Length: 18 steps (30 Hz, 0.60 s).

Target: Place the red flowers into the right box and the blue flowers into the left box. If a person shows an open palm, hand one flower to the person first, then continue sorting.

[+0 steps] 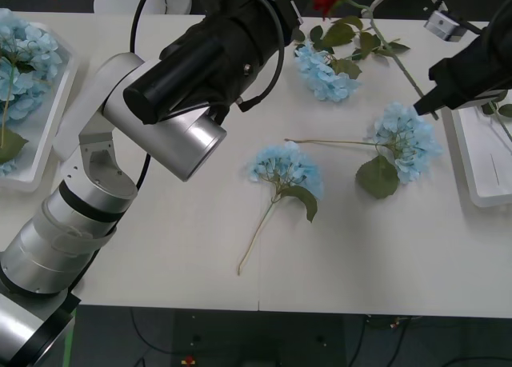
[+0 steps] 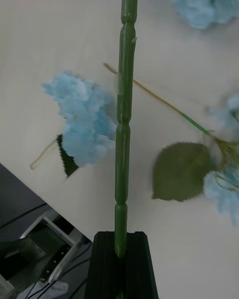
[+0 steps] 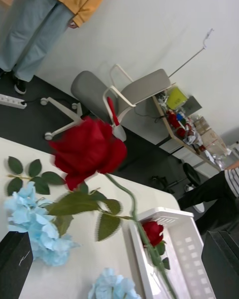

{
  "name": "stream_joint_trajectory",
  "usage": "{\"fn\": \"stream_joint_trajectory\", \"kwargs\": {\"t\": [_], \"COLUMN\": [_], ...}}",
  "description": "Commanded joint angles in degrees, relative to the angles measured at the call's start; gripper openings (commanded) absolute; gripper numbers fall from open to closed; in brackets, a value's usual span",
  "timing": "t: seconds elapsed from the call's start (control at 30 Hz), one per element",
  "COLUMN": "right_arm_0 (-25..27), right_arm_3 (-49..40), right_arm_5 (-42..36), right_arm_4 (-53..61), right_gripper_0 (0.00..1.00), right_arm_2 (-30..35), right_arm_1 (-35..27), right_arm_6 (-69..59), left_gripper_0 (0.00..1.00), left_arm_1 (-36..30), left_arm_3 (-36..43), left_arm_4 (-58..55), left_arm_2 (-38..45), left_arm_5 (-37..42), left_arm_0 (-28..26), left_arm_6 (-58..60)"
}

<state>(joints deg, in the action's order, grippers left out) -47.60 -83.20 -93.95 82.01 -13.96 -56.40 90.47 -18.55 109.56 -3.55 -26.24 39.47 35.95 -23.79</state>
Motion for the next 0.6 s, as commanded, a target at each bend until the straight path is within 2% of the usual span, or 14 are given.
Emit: {"fn": "stream_joint_trajectory", "kwargs": {"t": [0.03,0.1,0.3,0.47,0.6], "right_arm_0": [-1.7,-1.7,-1.6,-1.6,-1.6], "right_arm_3": [-0.6,1.3,10.1,15.8,21.5], "right_arm_5": [-2.8,-4.3,-6.5,-5.5,-3.3], "right_arm_4": [-5.2,-8.4,-16.0,-26.4,-33.1], "right_gripper_0": [0.00,0.00,0.00,0.00,0.00], "right_arm_2": [0.0,0.1,0.6,0.9,1.7], "right_arm_1": [-7.8,-9.4,-14.6,-16.0,-16.7], "right_arm_6": [-3.2,-2.6,1.9,9.3,13.1], "left_gripper_0": [1.00,1.00,1.00,1.00,1.00], "left_arm_1": [-4.5,-6.3,-12.4,-14.6,-16.3], "left_arm_3": [6.6,9.0,14.6,16.4,18.1], "left_arm_4": [-8.9,-14.0,-30.9,-37.1,-38.6], "left_arm_2": [4.7,6.2,10.9,10.9,7.5], "left_arm_5": [6.8,11.7,29.3,40.2,49.2], "left_arm_0": [-0.7,-0.6,-0.7,-1.1,-1.1], "left_arm_6": [-1.5,-2.0,-13.7,-22.4,-28.9]}}
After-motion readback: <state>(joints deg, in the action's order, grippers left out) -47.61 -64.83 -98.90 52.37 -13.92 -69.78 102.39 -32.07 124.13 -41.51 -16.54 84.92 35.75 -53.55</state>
